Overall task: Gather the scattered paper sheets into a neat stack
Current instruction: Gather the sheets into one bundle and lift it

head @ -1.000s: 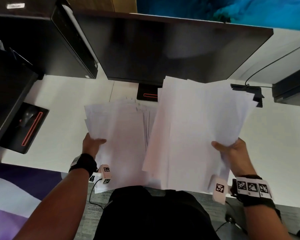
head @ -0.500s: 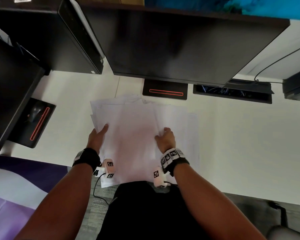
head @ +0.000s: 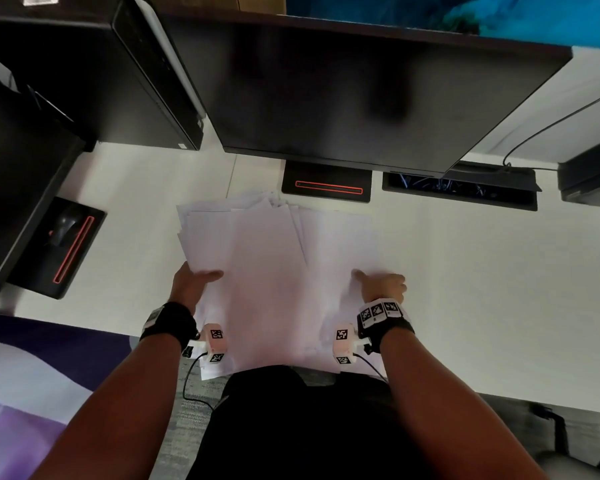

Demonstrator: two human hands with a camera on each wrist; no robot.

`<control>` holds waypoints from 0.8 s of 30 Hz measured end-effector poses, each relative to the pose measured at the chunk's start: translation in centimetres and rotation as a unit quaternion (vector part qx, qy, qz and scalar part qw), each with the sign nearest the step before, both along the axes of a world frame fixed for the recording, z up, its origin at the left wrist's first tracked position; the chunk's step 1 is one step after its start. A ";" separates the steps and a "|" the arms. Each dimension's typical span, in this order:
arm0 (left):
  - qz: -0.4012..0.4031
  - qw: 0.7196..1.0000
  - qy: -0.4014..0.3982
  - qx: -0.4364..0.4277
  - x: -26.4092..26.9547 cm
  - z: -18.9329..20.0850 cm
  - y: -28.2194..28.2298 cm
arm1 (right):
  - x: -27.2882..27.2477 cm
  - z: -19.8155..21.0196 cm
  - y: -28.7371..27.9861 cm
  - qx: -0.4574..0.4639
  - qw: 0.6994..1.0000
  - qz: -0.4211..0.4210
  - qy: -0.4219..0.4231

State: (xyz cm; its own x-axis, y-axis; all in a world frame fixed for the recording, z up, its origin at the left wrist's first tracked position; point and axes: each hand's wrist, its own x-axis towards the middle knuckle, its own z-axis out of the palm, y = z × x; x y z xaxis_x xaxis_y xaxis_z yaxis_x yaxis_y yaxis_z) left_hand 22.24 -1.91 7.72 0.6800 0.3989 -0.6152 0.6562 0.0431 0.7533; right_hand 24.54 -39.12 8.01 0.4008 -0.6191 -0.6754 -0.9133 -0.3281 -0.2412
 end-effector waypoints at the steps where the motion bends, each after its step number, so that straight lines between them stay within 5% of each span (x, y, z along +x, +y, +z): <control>1: 0.000 1.000 0.001 -0.003 -0.1 0.0 0.0 | 0.1 -0.1 0.0 0.012 1.000 0.021 0.010; 5: -0.003 1.000 0.009 -0.001 -0.2 0.0 0.0 | 0.3 -0.1 0.9 0.041 0.996 0.078 -0.003; 11: -0.004 1.000 0.004 -0.004 -0.2 0.5 -1.0 | 0.0 0.0 2.3 0.119 0.990 0.018 -0.078; 17: 0.011 1.000 -0.005 -0.027 -0.5 0.3 -1.0 | 1.2 -0.7 0.9 0.167 0.984 0.053 -0.036; 24: 0.020 1.000 -0.005 -0.007 -0.7 0.5 -1.8 | 0.9 -1.0 -0.1 0.131 0.982 0.119 -0.063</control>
